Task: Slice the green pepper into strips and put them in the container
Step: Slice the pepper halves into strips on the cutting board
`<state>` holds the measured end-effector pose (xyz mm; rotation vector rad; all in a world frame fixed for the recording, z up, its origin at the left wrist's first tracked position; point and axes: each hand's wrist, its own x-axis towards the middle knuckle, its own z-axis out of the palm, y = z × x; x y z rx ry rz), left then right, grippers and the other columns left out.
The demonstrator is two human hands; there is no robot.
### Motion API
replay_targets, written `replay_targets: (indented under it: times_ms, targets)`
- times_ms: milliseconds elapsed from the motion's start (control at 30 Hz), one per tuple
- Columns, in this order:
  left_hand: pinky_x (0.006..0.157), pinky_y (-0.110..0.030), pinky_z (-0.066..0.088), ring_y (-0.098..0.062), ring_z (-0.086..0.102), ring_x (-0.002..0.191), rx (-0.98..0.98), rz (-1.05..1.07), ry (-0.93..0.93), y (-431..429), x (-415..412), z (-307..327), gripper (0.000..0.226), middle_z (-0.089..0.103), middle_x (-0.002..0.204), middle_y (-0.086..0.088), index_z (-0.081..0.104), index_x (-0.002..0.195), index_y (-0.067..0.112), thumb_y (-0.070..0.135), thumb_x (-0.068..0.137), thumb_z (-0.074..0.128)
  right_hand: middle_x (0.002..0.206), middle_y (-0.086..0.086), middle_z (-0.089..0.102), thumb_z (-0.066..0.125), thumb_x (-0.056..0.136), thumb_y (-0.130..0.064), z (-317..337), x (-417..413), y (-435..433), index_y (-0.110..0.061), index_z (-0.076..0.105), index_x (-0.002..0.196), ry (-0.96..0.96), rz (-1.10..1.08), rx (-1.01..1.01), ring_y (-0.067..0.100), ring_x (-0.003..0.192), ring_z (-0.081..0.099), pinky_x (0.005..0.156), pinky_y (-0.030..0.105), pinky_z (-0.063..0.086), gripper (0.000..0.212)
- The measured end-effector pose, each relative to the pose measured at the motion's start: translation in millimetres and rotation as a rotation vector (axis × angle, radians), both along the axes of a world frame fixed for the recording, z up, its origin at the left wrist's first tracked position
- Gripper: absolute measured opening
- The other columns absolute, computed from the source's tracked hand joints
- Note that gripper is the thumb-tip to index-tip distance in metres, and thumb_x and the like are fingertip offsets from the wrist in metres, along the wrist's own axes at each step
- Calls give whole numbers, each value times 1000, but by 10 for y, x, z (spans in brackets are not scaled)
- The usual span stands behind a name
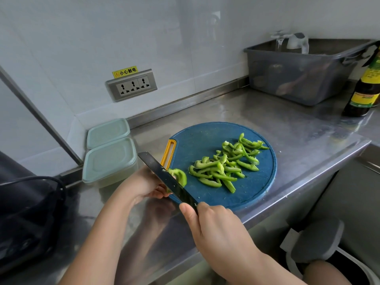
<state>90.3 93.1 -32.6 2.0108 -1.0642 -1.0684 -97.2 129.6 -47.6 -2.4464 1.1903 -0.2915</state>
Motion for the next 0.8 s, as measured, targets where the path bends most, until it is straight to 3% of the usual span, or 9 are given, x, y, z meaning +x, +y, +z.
replay_targets:
  times_ms: [167,233,500,633,667,733,800]
  targets:
    - [39,-17,43,-9,55,38,-13,27,26,2,-15,-8,27,61,46,0,58,65,10,7,91,59,63,-3,31,-18,58,-66,2,23,3,-22,23,64,-26,9,1,27,63,33,48,29,22,61]
    - [39,-17,43,-9,55,38,-13,33,37,2,-27,-6,27,61,45,1,58,64,10,7,91,59,63,-3,30,-17,61,-66,-9,30,4,-22,21,64,-23,13,-13,29,68,34,47,26,19,58]
    - [37,-18,43,-9,54,37,-28,64,80,1,-38,2,26,59,44,0,57,67,10,5,93,55,61,-4,31,-7,74,-65,-22,54,3,-23,19,64,-17,-5,-48,28,67,36,47,30,22,51]
    - [37,-17,44,-8,55,37,-51,82,97,10,-43,20,24,60,44,1,57,72,11,4,95,50,58,-4,26,-32,59,-67,-93,100,14,-24,15,63,-47,-60,-178,22,51,26,43,25,12,64]
    - [37,-17,44,-8,55,37,-57,87,101,11,-48,23,25,60,45,1,57,72,10,5,95,49,54,-4,23,-32,63,-67,-112,124,15,-23,16,62,-33,-93,-215,20,46,23,42,25,9,65]
    - [37,-17,43,-8,55,38,-50,61,78,6,-57,23,28,61,47,0,58,69,10,7,95,49,49,-3,7,-14,87,-62,-141,120,43,-22,21,59,-12,-262,-166,21,36,19,42,22,-4,60]
    - [37,-17,41,-7,55,39,-33,17,53,-2,-63,17,28,61,48,0,59,68,9,7,95,50,51,-3,-6,5,96,-53,-168,118,26,-22,22,55,-46,-307,-148,22,32,10,47,21,-13,54]
